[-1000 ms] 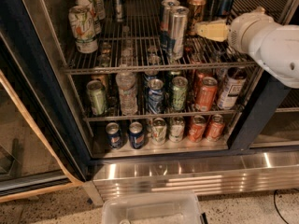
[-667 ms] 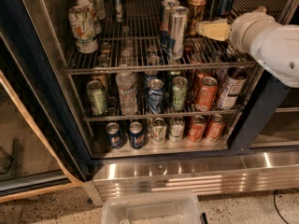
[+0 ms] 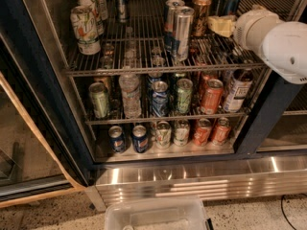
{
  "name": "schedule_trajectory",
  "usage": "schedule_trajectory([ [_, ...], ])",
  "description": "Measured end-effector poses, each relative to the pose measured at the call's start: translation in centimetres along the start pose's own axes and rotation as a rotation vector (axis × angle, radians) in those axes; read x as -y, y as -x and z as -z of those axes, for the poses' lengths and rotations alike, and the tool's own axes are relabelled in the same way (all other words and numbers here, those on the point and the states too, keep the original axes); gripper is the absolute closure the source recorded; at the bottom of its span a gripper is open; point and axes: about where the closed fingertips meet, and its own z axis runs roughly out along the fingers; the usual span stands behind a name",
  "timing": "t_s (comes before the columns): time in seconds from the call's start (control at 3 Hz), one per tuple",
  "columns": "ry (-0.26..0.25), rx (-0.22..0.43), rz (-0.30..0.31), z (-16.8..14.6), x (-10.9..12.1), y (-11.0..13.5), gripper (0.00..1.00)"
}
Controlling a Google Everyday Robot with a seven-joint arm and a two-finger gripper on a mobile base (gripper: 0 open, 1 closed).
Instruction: Pick redbull can from top shelf of fridge
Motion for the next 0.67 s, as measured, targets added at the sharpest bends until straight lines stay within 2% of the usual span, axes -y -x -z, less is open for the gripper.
schedule_trajectory([
  [0.33, -0.006, 0.005, -0.001, -2.1, 0.57, 0.13, 0.21],
  [0.67, -0.008, 0.005, -0.003, -2.64, 0.68, 0.12, 0.21],
])
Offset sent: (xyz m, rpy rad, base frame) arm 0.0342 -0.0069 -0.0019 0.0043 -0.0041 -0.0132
